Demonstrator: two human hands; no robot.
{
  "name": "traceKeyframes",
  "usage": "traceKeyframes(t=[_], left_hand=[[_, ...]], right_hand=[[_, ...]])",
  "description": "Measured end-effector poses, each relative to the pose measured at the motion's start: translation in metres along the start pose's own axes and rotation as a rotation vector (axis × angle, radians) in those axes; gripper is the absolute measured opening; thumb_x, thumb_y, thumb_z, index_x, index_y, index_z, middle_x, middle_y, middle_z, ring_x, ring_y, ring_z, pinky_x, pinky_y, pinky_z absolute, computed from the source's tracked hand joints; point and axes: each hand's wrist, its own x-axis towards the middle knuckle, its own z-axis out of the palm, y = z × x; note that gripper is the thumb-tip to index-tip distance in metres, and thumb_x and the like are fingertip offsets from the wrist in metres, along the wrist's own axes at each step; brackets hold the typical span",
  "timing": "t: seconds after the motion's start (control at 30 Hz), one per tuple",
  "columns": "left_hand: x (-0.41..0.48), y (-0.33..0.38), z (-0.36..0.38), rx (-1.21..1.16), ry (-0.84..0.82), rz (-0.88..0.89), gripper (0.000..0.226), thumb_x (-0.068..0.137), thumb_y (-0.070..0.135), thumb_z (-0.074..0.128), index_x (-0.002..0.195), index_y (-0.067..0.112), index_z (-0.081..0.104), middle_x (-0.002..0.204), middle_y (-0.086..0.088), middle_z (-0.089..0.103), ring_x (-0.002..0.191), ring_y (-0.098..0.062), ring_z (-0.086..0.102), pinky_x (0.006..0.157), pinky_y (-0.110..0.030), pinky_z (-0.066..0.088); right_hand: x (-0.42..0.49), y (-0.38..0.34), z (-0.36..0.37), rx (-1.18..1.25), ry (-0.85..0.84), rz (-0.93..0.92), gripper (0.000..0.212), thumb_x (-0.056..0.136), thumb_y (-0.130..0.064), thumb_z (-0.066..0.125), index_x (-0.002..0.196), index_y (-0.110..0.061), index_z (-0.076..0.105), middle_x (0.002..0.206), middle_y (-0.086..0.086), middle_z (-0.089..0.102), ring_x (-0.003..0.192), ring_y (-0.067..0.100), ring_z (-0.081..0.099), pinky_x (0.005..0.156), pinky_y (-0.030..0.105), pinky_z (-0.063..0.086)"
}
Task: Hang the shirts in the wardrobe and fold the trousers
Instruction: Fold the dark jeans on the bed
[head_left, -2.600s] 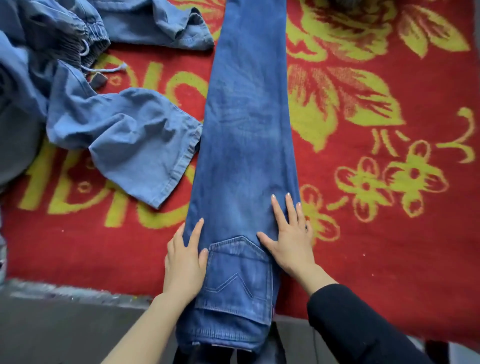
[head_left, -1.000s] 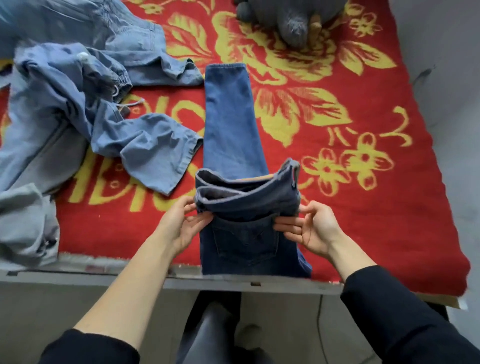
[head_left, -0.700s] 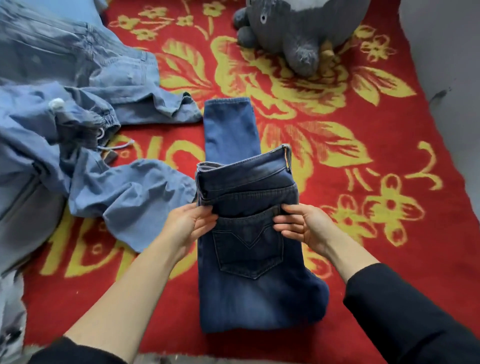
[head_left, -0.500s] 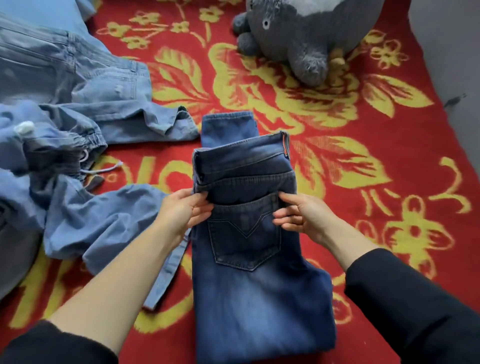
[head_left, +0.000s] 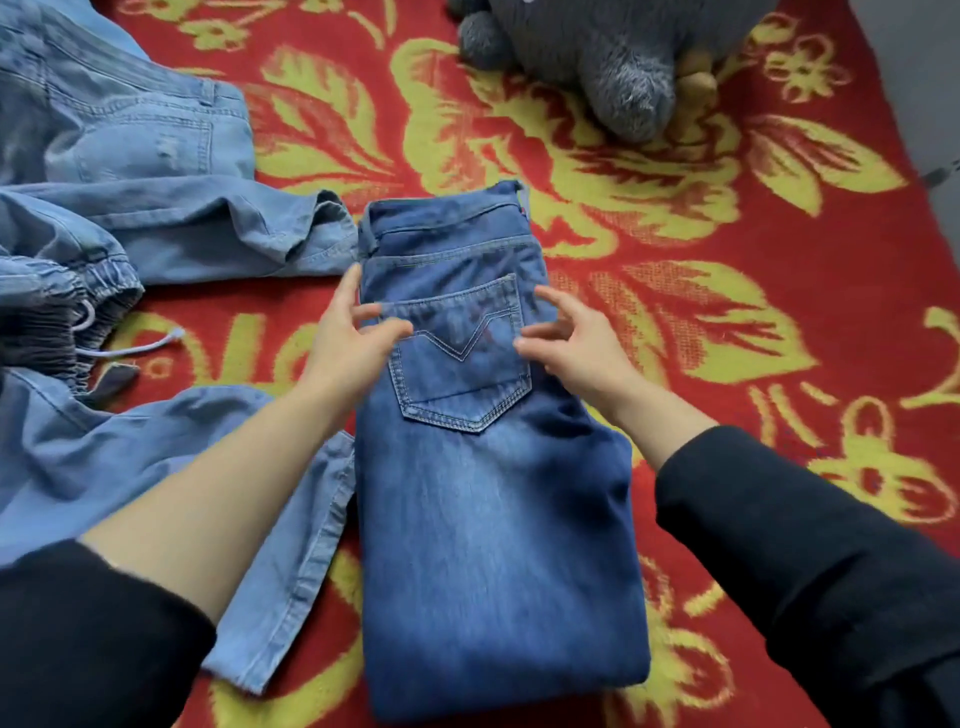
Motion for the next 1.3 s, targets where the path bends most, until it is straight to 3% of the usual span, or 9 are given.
traceKeyframes(t=[0.17,0.43,0.63,0.77,0.83,0.9,1.0,1.2,1.3], left_hand=[[-0.094,-0.057,0.016,0.613,-0.182,0.417,0.07,0.082,0.039,0.047,0.147,0.023,0.031,0.149,-0.002,0.036,0.138,-0.016,0.032,0.113,-0.024,0.022],[-0.213,-0.135,0.026,1.037,-0.402,0.511,0.081,0.081,0.064,0.048,0.148,0.021,0.032,0.155,-0.012,0.025,0.144,-0.026,0.018,0.115,-0.039,0.011],[-0.214,-0.139,0.023,1.271,-0.45,0.437,0.103,0.046,0.034,0.083,0.137,0.006,0.046,0.141,-0.023,0.046,0.128,-0.037,0.047,0.099,-0.047,0.044],[-0.21,-0.107,0.023,1.116,-0.509,0.297,0.061,0.09,0.026,0.057,0.146,0.013,0.035,0.154,-0.014,0.027,0.143,-0.024,0.026,0.116,-0.034,0.022],[-0.21,-0.082,0.021,1.011,-0.533,0.145,0.043,0.094,0.027,0.04,0.134,0.016,0.052,0.147,-0.012,0.042,0.136,-0.024,0.039,0.11,-0.033,0.032],[-0.213,-0.058,0.018,0.951,-0.501,0.082,0.024,0.087,0.025,0.042,0.08,0.018,0.063,0.097,-0.013,0.069,0.093,-0.03,0.063,0.077,-0.033,0.046],[-0.224,-0.036,0.014,0.885,-0.559,-0.092,0.028,0.079,0.025,0.055,0.055,0.014,0.045,0.054,0.0,0.05,0.055,-0.018,0.046,0.053,-0.03,0.035],[-0.268,-0.038,0.022,0.746,-0.901,-0.483,0.022,0.041,0.034,0.062,0.051,0.015,0.065,0.065,-0.007,0.064,0.061,-0.022,0.054,0.06,-0.029,0.042],[-0.282,-0.042,0.025,0.595,-0.96,-0.708,0.023,0.044,0.022,0.063,0.063,0.008,0.068,0.067,-0.017,0.066,0.059,-0.028,0.058,0.055,-0.026,0.047]], right_hand=[[-0.08,0.054,-0.004,-0.586,-0.036,-0.34,0.051,0.078,-0.033,0.062,0.127,-0.018,0.058,0.122,-0.001,0.064,0.115,0.016,0.058,0.096,0.033,0.046],[-0.191,0.141,-0.009,-0.972,-0.286,-0.604,0.091,0.072,-0.066,0.062,0.142,-0.011,0.045,0.151,0.006,0.039,0.142,0.021,0.032,0.115,0.035,0.023],[-0.188,0.146,-0.006,-1.151,-0.318,-0.668,0.082,0.054,-0.028,0.087,0.127,-0.004,0.061,0.133,0.012,0.059,0.121,0.027,0.058,0.103,0.042,0.046],[-0.182,0.108,-0.014,-0.966,-0.459,-0.385,0.036,0.09,-0.022,0.056,0.125,-0.013,0.057,0.127,0.008,0.061,0.123,0.028,0.053,0.105,0.038,0.039],[-0.18,0.084,-0.021,-0.932,-0.484,-0.289,0.019,0.093,-0.026,0.049,0.104,-0.015,0.059,0.101,0.008,0.067,0.102,0.031,0.06,0.084,0.04,0.046],[-0.179,0.06,-0.029,-0.876,-0.533,-0.222,0.016,0.091,-0.025,0.051,0.08,-0.014,0.055,0.073,0.004,0.062,0.074,0.025,0.059,0.061,0.035,0.043],[-0.187,0.035,-0.041,-0.776,-0.695,-0.02,0.025,0.089,-0.023,0.058,0.068,-0.015,0.05,0.052,-0.007,0.048,0.047,0.01,0.046,0.045,0.023,0.033],[-0.23,0.041,-0.057,-0.509,-0.974,0.501,0.017,0.076,-0.017,0.075,0.088,-0.007,0.068,0.092,0.013,0.07,0.088,0.026,0.065,0.08,0.036,0.052],[-0.241,0.051,-0.061,-0.414,-1.097,0.672,0.031,0.069,-0.016,0.072,0.098,-0.006,0.067,0.104,0.017,0.068,0.099,0.03,0.063,0.097,0.044,0.047]])
